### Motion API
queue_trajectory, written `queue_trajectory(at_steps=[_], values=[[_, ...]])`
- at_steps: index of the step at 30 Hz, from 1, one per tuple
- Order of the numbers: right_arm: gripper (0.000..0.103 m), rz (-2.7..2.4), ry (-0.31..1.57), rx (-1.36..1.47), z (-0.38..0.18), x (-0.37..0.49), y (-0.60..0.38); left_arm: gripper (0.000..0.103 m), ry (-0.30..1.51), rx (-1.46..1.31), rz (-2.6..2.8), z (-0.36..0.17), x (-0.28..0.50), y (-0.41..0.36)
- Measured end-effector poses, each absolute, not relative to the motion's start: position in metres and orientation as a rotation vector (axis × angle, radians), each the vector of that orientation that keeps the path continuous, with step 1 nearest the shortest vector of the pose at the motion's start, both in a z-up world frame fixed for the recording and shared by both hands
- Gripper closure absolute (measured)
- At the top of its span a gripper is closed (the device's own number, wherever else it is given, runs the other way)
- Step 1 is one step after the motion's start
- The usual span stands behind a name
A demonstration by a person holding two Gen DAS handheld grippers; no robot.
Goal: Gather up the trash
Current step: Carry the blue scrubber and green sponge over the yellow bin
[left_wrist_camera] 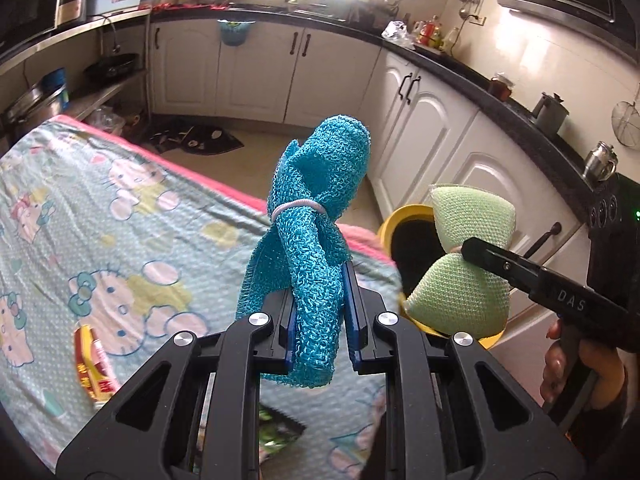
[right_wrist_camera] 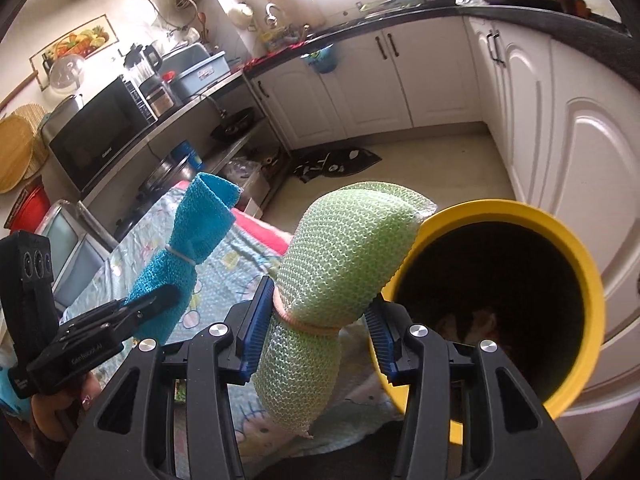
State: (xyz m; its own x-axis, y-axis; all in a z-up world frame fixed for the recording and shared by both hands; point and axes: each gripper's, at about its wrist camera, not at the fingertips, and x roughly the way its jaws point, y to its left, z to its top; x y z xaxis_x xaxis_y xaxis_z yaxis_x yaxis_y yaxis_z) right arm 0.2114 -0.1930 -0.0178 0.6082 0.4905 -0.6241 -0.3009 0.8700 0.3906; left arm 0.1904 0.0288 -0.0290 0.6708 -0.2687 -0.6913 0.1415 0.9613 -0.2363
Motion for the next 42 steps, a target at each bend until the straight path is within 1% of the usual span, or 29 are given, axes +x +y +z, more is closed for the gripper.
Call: queue_trajectory(at_steps=[13,28,42], values=[[0.06,0.35,0.721,0.251,-0.002,0.2,-0.251,0.09,0.777,-0.176,-0.305,-0.021,0.204,-0.019],[0.06,0.236,0.655,0.281,0.007,0.194,-0.296,0.09,0.776,-0.193,-0.391,-0.018,0.225,-0.069],[0.059,0.164,0.661,0.279,-0.003,0.195,-0.318,0.089,0.821,-0.183,-0.448,-0.037,0.239,-0.111]])
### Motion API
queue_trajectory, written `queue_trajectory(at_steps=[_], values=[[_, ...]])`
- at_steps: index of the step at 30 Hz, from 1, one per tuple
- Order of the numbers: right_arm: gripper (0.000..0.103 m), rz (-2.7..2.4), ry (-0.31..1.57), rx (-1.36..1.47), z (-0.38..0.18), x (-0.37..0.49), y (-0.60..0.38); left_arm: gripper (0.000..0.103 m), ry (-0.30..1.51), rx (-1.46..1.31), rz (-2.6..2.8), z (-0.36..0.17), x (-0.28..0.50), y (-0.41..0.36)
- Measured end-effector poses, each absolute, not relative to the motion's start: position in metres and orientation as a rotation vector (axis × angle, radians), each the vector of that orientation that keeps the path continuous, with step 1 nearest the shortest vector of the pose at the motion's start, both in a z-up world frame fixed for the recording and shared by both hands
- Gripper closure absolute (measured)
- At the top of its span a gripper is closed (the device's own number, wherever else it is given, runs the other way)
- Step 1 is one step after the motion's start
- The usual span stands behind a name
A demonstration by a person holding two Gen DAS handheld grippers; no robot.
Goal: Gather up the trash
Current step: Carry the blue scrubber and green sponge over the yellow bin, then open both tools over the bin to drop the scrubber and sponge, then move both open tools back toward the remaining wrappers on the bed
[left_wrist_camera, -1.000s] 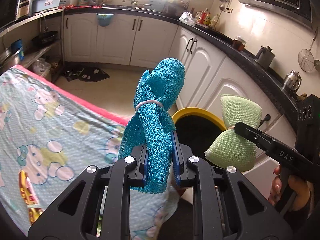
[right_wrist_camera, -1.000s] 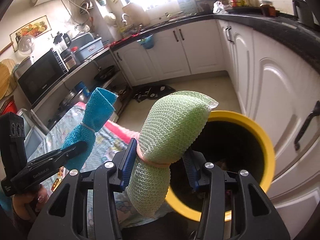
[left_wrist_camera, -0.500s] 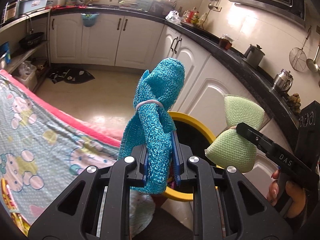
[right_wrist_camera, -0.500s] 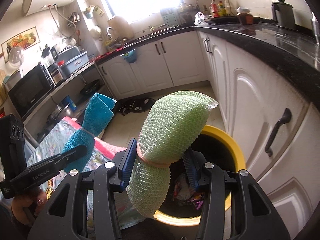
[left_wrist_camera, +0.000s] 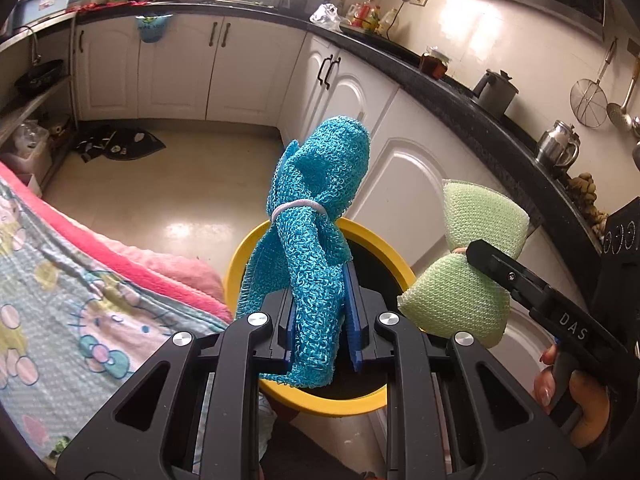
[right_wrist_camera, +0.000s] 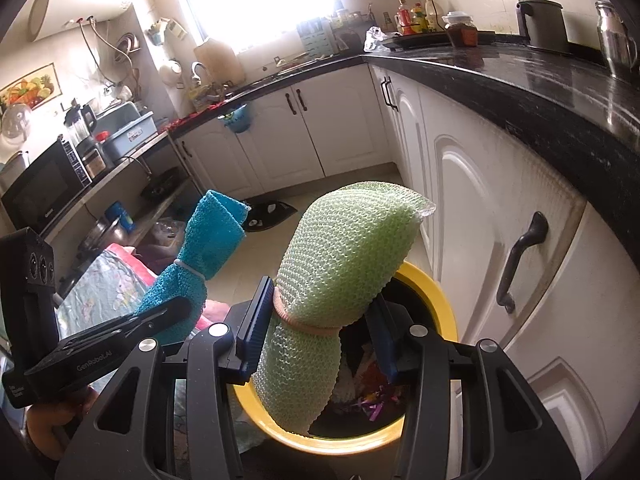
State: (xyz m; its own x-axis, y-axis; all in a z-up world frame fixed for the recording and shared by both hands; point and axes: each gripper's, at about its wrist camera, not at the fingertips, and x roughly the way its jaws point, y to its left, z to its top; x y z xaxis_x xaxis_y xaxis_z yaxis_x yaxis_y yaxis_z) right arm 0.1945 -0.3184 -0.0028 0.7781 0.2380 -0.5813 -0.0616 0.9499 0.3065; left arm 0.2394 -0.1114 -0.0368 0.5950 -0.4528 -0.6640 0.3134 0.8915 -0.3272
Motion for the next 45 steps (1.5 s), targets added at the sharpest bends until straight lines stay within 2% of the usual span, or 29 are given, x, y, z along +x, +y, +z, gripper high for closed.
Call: queue_trajectory(at_steps=[29,31,34,36,40,43,45], values=[[0.057,0.136,0.837,0.235,-0.071,0.22,-0.307,0.084,0.928,-0.174,-0.422,-0.081,0.262,-0.128],[0.053,0.141,0.84,0.231,-0.072,0.221,-0.307,0.08,0.929,-0.172,-0.415,-0.082,0.263,-0.127],[0.052,0.133,0.845,0.231,-0.073,0.222,-0.308,0.075,0.923,-0.177,-0.403,-0.082,0.262,-0.125],[0.046,0.128,0.846,0.241,-0.074,0.22,-0.311,0.066,0.915,-0.179,-0.393,-0.08,0.261,-0.121],[0.043,0.121,0.84,0.251,-0.072,0.22,-0.314,0.055,0.898,-0.185,-0.373,-0.075,0.258,-0.113],[0.037,0.116,0.828,0.262,-0.068,0.218,-0.315,0.043,0.883,-0.185,-0.347,-0.068,0.254,-0.106],[0.036,0.115,0.815,0.263,-0.064,0.215,-0.315,0.031,0.871,-0.191,-0.334,-0.064,0.251,-0.1]])
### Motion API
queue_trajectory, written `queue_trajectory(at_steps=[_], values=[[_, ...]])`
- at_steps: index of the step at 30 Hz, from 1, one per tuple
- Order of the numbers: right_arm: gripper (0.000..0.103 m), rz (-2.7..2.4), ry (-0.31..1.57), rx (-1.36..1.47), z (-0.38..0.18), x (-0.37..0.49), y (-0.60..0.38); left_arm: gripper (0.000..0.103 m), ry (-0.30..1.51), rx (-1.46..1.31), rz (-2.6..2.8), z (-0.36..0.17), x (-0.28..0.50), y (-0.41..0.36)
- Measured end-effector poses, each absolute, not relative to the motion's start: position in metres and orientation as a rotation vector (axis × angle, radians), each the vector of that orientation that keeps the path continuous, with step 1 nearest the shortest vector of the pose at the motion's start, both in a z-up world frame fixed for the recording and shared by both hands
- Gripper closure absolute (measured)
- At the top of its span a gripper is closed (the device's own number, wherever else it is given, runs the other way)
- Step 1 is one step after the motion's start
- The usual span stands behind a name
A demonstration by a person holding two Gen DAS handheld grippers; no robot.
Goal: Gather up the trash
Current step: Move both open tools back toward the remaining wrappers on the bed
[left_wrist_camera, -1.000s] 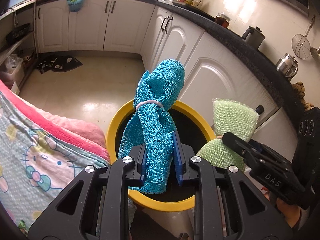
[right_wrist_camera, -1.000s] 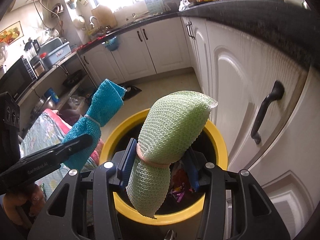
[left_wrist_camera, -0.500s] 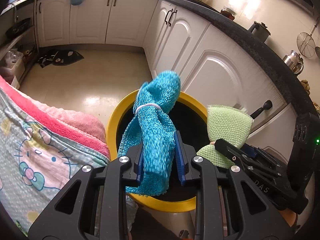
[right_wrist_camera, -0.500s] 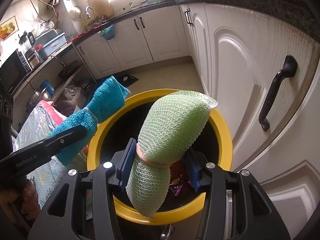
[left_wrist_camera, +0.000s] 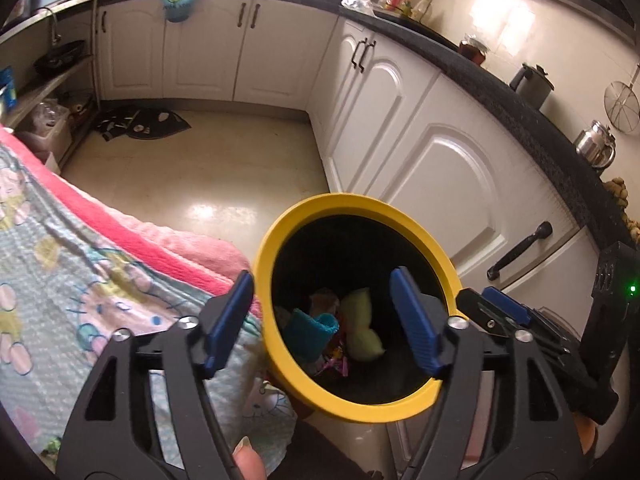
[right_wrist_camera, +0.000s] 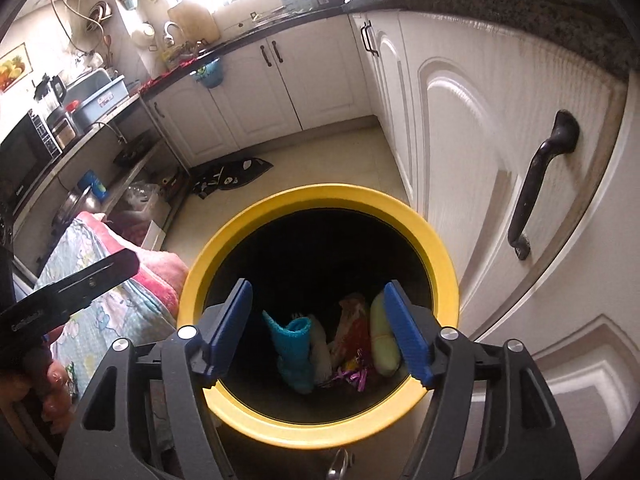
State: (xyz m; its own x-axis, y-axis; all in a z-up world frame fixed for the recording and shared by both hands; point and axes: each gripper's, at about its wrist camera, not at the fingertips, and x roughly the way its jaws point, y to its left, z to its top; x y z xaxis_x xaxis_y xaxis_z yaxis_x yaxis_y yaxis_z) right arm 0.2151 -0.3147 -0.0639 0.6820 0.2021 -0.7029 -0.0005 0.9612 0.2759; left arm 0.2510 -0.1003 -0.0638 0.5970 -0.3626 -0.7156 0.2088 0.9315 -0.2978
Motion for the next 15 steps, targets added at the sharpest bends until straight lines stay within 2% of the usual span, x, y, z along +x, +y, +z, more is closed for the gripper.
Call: queue_trajectory(at_steps=[5,15], values=[[0.031,0.124,0.785,0.256,-0.053,0.208,-0.312,0.011,0.838,-0.194,-0.29,-0.05,0.243,-0.087],[0.026,0.168,0.726,0.237,-0.027,0.194,-0.298,0.011,0.791,-0.233,-0.221,-0.028,0.214,-0.051]])
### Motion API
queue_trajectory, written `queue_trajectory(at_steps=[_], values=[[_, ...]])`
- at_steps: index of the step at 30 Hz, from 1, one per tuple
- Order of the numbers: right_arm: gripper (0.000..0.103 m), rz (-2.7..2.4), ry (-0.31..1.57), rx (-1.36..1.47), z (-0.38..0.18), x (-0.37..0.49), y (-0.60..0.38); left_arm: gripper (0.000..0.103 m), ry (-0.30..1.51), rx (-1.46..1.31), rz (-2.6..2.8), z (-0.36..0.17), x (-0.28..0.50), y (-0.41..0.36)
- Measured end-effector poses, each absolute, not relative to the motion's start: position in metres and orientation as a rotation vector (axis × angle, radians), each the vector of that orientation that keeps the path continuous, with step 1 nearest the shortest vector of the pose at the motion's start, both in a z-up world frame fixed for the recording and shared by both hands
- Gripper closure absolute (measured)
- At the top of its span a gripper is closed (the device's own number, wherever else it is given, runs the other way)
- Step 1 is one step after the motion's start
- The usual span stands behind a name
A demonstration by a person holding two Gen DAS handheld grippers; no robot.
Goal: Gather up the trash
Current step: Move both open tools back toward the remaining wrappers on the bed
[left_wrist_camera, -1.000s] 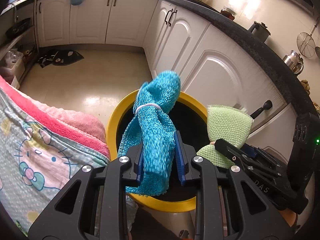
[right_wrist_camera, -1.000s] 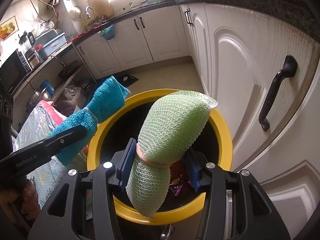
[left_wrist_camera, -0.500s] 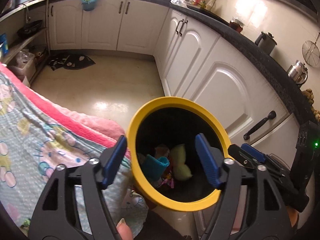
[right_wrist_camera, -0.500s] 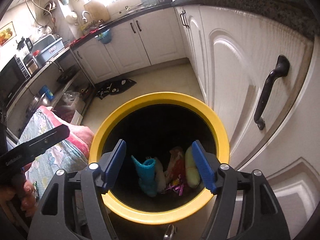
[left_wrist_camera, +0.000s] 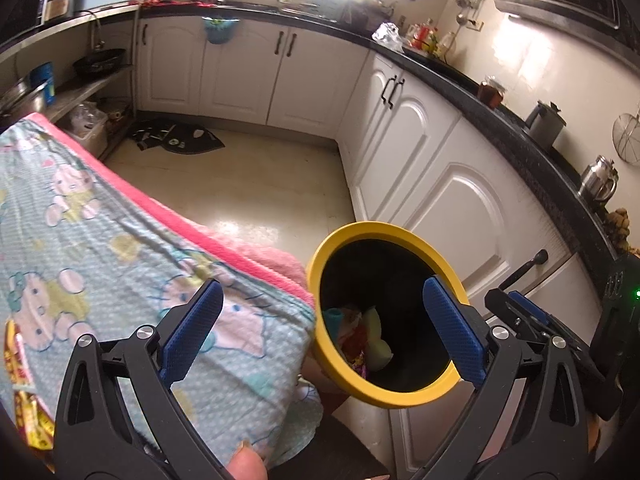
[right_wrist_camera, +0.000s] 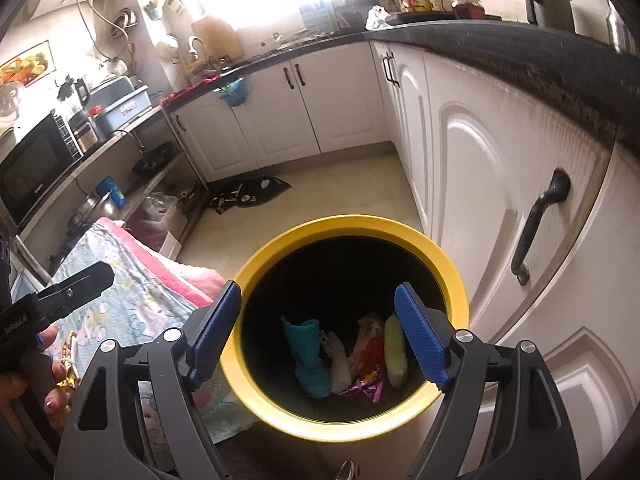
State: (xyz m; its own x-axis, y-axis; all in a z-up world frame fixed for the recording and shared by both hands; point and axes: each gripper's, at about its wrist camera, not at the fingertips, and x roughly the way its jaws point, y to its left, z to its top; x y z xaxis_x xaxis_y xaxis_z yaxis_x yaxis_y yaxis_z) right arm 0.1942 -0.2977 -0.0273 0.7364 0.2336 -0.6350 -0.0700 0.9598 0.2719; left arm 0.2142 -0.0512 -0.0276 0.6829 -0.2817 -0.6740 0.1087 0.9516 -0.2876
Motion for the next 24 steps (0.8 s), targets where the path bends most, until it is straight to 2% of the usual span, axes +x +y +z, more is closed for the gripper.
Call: queue_trajectory(at_steps=[24], values=[[0.023,0.347,0.646,0.154,0.014,0.158,-0.231,0.011,0.673,-0.28,-0.056,0.009,0.136,0.039]])
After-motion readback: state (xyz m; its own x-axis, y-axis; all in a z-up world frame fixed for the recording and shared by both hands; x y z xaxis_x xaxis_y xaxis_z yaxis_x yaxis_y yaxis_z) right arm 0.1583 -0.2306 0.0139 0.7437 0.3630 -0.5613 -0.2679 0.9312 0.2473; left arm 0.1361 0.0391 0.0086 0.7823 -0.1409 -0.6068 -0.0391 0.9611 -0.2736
